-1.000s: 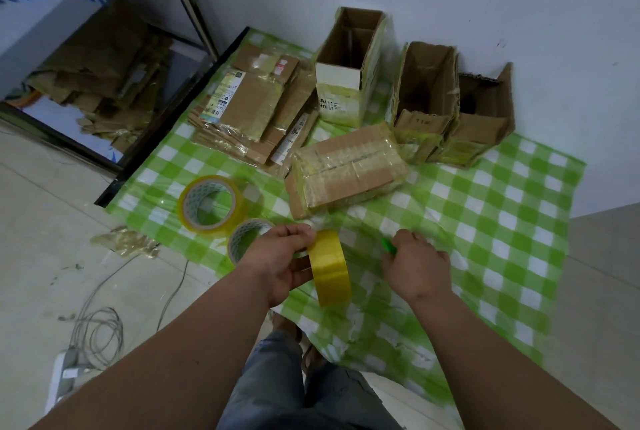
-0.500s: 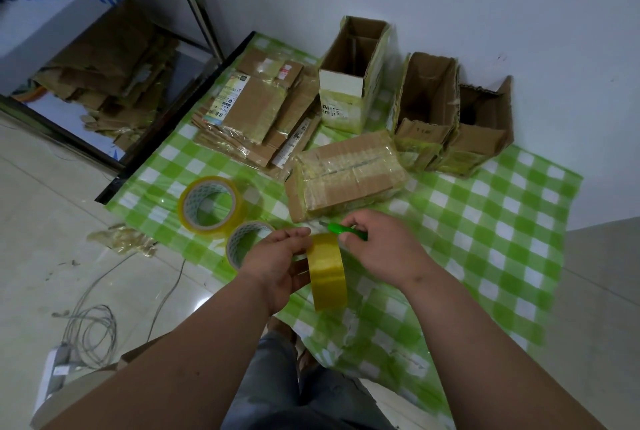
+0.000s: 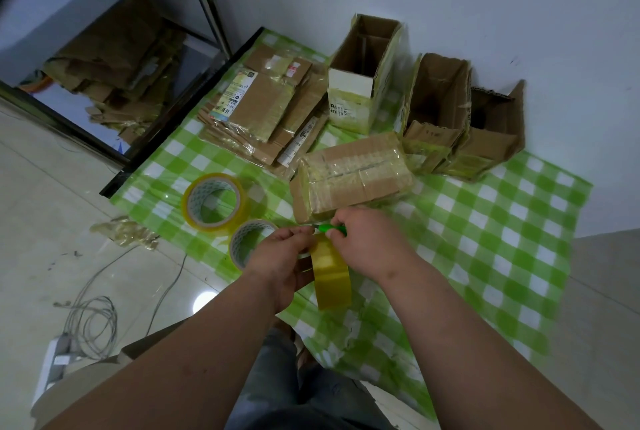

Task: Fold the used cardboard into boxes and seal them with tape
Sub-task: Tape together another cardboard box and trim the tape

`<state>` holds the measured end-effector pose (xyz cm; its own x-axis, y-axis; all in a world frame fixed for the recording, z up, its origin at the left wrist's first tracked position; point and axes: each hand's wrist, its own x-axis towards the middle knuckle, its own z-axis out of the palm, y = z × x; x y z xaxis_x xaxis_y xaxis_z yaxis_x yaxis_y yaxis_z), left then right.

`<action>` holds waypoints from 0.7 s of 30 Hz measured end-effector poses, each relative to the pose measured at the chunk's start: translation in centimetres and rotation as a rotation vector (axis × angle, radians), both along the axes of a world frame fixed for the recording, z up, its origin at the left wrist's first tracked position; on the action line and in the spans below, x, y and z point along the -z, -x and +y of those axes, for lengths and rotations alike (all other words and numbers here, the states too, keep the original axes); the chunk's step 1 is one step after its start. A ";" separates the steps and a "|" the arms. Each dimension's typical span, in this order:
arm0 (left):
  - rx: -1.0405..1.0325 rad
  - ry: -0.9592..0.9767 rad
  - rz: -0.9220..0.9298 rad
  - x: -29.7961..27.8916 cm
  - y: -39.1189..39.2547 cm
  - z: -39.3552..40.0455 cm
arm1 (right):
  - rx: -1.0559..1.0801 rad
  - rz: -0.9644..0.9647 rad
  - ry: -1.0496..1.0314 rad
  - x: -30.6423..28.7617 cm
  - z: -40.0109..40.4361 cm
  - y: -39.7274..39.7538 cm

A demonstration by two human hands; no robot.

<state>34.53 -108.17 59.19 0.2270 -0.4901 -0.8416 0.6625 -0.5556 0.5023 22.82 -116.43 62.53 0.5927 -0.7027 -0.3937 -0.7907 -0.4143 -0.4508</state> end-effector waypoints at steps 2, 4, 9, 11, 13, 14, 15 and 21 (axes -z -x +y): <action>0.011 0.005 -0.001 0.0 0.1 0.1 | -0.006 0.015 0.007 0.0 0.1 -0.2; 0.028 0.007 -0.013 0.1 0.2 0.1 | -0.016 0.039 0.022 0.0 0.2 -0.4; 0.030 -0.014 -0.028 -0.1 0.2 -0.1 | 0.011 0.060 0.019 0.1 0.0 -0.3; 0.035 -0.027 -0.040 -0.1 0.0 -0.2 | 0.024 0.078 0.017 0.0 -0.4 0.2; 0.048 -0.040 -0.050 -0.2 -0.1 -0.3 | 0.049 0.105 0.018 0.0 -0.9 0.8; 0.058 -0.046 -0.054 -0.3 -0.1 -0.3 | 0.065 0.122 0.024 0.0 -1.2 1.2; 0.067 -0.051 -0.057 -0.4 -0.1 -0.3 | 0.086 0.137 0.030 0.1 -1.5 1.7; 0.114 -0.070 -0.050 -0.8 -0.1 -0.5 | 0.237 0.179 -0.005 2.4 -1.6 3.6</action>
